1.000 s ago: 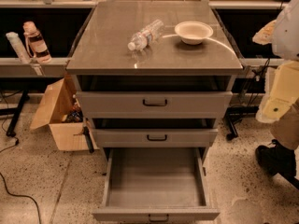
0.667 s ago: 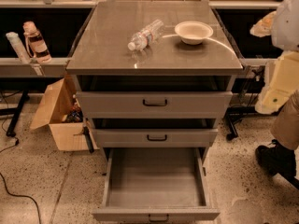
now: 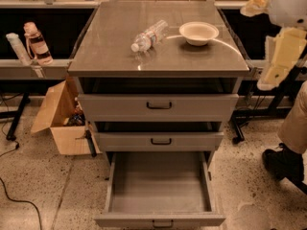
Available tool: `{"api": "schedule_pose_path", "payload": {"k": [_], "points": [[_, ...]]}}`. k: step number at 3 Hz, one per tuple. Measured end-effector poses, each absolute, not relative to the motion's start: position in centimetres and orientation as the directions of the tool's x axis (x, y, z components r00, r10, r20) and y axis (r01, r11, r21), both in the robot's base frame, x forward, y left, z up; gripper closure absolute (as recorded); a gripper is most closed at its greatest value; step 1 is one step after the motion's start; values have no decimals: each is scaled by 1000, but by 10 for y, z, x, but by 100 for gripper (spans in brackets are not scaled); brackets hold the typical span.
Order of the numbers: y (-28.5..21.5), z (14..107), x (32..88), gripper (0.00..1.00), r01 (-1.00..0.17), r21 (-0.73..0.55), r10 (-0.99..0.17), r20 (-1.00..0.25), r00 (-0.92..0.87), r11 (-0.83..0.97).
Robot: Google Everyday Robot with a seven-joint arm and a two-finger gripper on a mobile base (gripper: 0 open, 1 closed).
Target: Place water bottle into bottom drawer
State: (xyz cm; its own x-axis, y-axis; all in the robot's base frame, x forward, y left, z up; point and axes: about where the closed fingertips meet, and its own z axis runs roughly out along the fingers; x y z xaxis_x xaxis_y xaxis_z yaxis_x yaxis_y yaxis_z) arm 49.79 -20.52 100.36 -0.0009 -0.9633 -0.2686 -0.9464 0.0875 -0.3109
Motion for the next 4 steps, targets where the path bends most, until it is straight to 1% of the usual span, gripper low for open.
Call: {"api": "schedule_pose_path", "payload": {"k": [1,2,3,4], "points": [[-197,1015,520,0,-936,-348,-962,-230,146,-59],[-190,1026,535,0,-898,-378,-931,-189,313,-225],[-188,1032,540,0,-859,-421,-910,-154,385,-292],[-188,1032,540,0,-858,-422,-910,-154,385,-292]]}}
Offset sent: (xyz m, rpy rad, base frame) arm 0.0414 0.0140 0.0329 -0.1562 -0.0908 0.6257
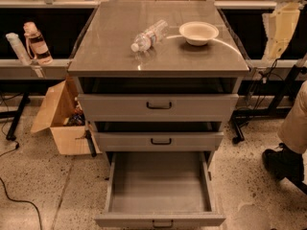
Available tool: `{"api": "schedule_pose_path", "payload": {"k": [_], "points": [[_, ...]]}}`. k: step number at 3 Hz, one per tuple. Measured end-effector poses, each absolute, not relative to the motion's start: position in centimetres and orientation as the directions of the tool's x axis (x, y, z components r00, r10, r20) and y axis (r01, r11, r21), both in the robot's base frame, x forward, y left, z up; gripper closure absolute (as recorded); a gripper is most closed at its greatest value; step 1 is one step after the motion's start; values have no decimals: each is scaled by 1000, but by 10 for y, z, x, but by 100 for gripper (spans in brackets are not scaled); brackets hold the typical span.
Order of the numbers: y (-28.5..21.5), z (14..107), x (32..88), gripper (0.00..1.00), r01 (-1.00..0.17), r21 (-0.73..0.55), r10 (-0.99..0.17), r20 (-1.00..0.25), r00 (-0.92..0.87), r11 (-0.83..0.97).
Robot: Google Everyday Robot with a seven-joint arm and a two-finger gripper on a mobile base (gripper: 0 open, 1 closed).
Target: Place water bottle into bottom drawer
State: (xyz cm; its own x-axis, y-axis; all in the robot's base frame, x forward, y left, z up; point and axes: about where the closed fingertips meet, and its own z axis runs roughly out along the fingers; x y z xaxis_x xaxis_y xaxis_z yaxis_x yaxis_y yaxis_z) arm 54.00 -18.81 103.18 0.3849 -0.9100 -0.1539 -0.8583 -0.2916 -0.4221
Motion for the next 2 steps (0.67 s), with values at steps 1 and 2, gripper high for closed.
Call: {"api": "schedule_pose_path", "payload": {"k": [1,2], "points": [[-186,1026,547,0,-860,-419,-918,-129,376,-293],[-192,1019,561,0,-859,-424,-923,-117,365,-286]]}}
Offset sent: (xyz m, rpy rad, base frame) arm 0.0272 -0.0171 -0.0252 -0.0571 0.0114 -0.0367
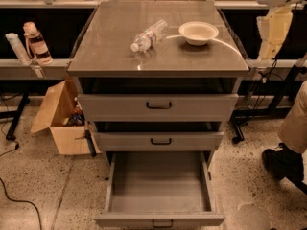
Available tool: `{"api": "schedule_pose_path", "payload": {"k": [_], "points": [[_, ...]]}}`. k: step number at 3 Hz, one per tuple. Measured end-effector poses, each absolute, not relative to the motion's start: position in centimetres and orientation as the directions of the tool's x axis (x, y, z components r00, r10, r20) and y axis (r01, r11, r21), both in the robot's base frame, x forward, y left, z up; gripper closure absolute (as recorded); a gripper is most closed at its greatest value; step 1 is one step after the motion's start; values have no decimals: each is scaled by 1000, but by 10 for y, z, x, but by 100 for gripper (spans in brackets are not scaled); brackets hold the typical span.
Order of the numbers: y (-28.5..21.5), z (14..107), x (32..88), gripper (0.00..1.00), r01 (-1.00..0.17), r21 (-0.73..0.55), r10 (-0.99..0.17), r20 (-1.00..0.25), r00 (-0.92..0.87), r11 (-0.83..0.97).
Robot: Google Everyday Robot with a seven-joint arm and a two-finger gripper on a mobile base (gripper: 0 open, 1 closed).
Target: Place water bottle into bottom drawer
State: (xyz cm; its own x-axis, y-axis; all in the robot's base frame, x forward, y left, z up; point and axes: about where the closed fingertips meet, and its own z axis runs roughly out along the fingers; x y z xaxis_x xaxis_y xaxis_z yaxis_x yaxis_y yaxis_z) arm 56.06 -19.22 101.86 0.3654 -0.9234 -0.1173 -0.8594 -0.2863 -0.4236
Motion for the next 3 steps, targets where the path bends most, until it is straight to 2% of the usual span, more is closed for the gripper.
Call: {"api": "schedule_pose_path", "payload": {"k": [3], "points": [[-201,1016,613,0,-821,-486,-897,-148,417,-301]]}}
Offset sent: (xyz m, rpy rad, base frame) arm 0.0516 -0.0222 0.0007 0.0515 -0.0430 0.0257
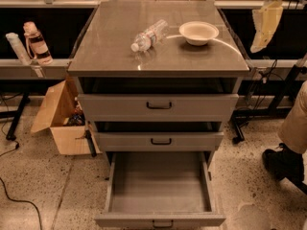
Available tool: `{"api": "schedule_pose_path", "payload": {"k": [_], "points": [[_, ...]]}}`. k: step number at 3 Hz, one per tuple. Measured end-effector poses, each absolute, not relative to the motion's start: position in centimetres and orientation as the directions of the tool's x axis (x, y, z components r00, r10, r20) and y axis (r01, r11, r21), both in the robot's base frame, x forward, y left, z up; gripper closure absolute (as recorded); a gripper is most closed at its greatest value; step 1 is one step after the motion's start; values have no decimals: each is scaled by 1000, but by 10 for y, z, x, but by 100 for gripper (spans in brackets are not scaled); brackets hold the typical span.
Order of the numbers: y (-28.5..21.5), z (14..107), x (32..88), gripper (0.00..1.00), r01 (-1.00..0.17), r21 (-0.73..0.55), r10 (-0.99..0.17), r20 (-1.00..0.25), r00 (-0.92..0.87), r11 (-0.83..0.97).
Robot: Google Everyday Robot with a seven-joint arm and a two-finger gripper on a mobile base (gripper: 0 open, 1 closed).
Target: Place water bottle into bottom drawer
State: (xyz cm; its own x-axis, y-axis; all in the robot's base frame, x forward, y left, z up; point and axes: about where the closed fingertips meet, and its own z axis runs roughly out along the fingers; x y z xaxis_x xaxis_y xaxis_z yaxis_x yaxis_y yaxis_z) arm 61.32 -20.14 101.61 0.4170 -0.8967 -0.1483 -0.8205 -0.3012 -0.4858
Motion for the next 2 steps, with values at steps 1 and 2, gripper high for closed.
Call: {"api": "schedule_pose_path", "payload": {"k": [1,2], "points": [[-202,1014,659,0,-796,-513,-871,-170,460,-320],[-199,1018,668,0,-781,-543,-873,-165,459,-308]]}}
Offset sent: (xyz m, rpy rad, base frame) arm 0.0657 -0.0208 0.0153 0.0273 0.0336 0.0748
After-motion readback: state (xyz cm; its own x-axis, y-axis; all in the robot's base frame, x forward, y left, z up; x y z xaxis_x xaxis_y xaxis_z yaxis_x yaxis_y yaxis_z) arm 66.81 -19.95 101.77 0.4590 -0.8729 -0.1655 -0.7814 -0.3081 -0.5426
